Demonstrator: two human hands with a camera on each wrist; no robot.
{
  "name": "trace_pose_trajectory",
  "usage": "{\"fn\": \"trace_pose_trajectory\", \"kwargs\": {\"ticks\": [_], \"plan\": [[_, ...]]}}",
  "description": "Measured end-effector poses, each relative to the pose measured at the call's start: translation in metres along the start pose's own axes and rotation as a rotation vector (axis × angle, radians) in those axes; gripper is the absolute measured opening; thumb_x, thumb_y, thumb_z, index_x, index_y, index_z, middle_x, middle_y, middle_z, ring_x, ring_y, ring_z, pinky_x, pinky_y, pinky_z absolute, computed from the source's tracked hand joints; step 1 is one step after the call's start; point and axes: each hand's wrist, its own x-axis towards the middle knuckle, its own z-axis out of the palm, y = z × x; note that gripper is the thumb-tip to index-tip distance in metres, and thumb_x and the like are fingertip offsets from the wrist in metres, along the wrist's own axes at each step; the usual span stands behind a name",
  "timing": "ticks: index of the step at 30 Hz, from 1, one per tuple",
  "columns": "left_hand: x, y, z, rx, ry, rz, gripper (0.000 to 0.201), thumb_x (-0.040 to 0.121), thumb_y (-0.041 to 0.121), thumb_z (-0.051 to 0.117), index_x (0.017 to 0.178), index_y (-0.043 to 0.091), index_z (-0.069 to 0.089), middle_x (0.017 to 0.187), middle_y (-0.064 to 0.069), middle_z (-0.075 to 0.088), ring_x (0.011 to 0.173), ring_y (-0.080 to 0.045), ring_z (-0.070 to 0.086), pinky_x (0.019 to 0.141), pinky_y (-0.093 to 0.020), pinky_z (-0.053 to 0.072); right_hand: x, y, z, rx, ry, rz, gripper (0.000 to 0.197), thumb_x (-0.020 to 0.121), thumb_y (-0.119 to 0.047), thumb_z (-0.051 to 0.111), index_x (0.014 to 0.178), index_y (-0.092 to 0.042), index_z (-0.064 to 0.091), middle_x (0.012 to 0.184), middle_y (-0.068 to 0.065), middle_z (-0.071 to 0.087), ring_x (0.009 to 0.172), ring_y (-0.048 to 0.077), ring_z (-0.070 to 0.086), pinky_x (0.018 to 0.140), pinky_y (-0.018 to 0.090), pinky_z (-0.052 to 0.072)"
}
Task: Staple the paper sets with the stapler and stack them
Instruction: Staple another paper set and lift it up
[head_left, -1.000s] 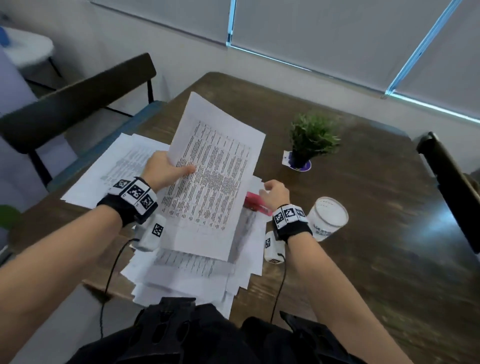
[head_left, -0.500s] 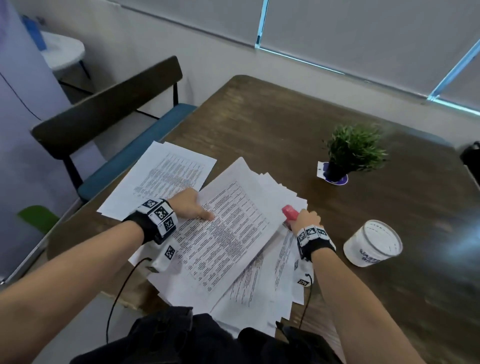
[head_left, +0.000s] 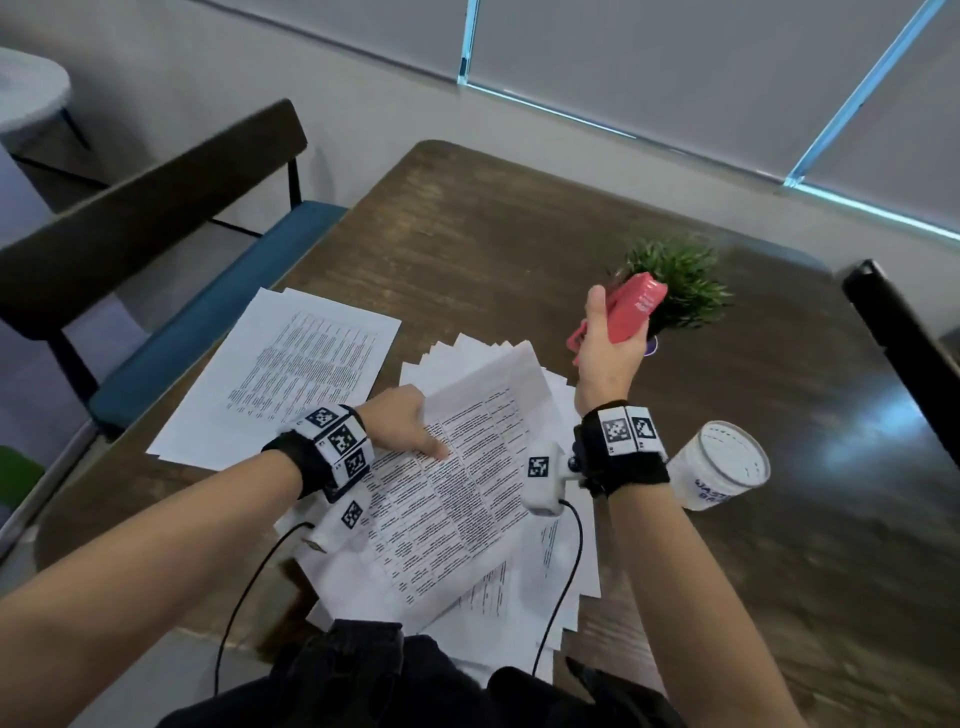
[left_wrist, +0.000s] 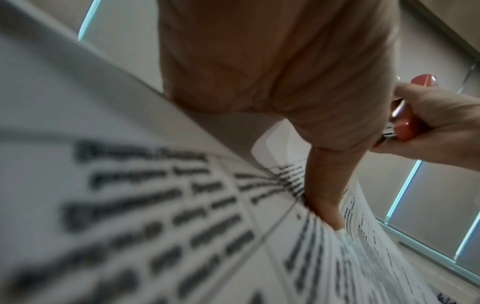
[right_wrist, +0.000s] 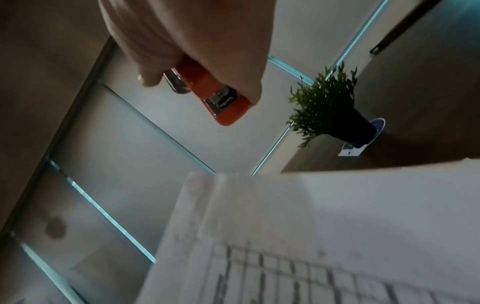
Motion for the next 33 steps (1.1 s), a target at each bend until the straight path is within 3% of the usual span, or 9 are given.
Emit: {"fn": "trace_pose_trajectory", "kwargs": {"ticks": [3,7,10,15,20,22,27,31,33], "plan": [[0.000,0.002,0.000,-0.013,0.002,0.034,0.048,0.075,0.027,0.084,0.048,0.017,0.044,0.036,0.013,0.045,0.036,0.001,0.045,0.040,-0.012,0.031,-0.009,0.017,0.006,0.002,-0.035,0.012,0.035,0.092,-0.032,0.063,0.122,-0.018,0.053,0.078,-0.003,0.058,0.061,0.009,0.053,0.056,0.026,0.043],[0.000,0.003,-0.001,-0.019,-0.004,0.083,0.046,0.073,0.032,0.084,0.051,0.018,0.046,0.046,0.010,0.047,0.044,-0.006,0.046,0.040,-0.012,0.032,-0.019,0.030,0.011,-0.085,-0.045,0.010,0.042,0.095,-0.032,0.060,0.124,-0.002,0.054,0.079,-0.001,0.062,0.063,0.004,0.058,0.065,0.023,0.050],[0.002,0.001,-0.001,-0.035,-0.025,0.101,0.042,0.072,0.033,0.084,0.054,0.018,0.049,0.050,0.008,0.050,0.046,-0.004,0.048,0.040,-0.011,0.033,-0.023,0.028,0.014,-0.107,-0.039,0.000,0.033,0.097,-0.031,0.057,0.111,-0.001,0.060,0.075,-0.001,0.061,0.061,0.001,0.058,0.056,0.013,0.045],[0.004,-0.002,0.000,-0.051,-0.052,0.126,0.032,0.071,0.033,0.085,0.064,0.016,0.059,0.065,0.000,0.063,0.063,-0.014,0.062,0.058,-0.021,0.048,-0.024,0.029,0.024,-0.075,-0.056,0.042,0.038,0.090,-0.040,0.061,0.104,-0.005,0.063,0.081,0.008,0.064,0.072,0.019,0.062,0.066,0.030,0.053],[0.006,-0.005,0.000,-0.061,-0.050,0.125,0.037,0.071,0.032,0.086,0.058,0.016,0.054,0.054,0.006,0.058,0.050,-0.005,0.055,0.045,-0.012,0.040,-0.022,0.027,0.030,-0.070,-0.012,0.042,0.024,0.094,-0.035,0.060,0.087,-0.012,0.062,0.070,0.005,0.060,0.069,0.022,0.058,0.068,0.035,0.049],[0.005,-0.004,0.000,-0.062,-0.044,0.123,0.044,0.072,0.030,0.085,0.052,0.017,0.048,0.038,0.011,0.050,0.038,0.003,0.048,0.039,-0.010,0.033,-0.021,0.027,0.032,-0.053,0.024,0.055,0.022,0.094,-0.034,0.062,0.082,-0.015,0.061,0.068,0.001,0.059,0.069,0.023,0.056,0.067,0.036,0.049],[0.004,-0.004,0.000,-0.041,-0.065,0.152,0.063,0.071,0.035,0.085,0.041,0.019,0.032,0.028,0.012,0.032,0.027,-0.002,0.030,0.038,-0.017,0.021,-0.022,0.031,0.036,-0.092,0.108,0.005,0.023,0.089,-0.037,0.067,0.075,-0.019,0.062,0.064,-0.003,0.058,0.063,0.018,0.054,0.058,0.028,0.047],[0.009,-0.009,0.001,-0.031,-0.118,0.148,0.062,0.075,0.032,0.082,0.040,0.022,0.031,0.028,0.013,0.030,0.027,-0.001,0.028,0.039,-0.018,0.019,-0.013,0.036,0.031,-0.174,0.032,0.094,0.019,0.090,-0.039,0.065,0.082,-0.021,0.065,0.075,-0.002,0.065,0.073,0.018,0.061,0.070,0.032,0.051],[0.012,-0.016,-0.001,-0.024,-0.143,0.134,0.048,0.083,0.026,0.076,0.049,0.017,0.043,0.037,0.014,0.042,0.037,-0.001,0.042,0.043,-0.017,0.030,-0.007,0.036,0.026,-0.333,-0.019,0.147,0.027,0.088,-0.043,0.065,0.097,-0.018,0.065,0.089,0.000,0.068,0.084,0.019,0.064,0.076,0.030,0.049]]}}
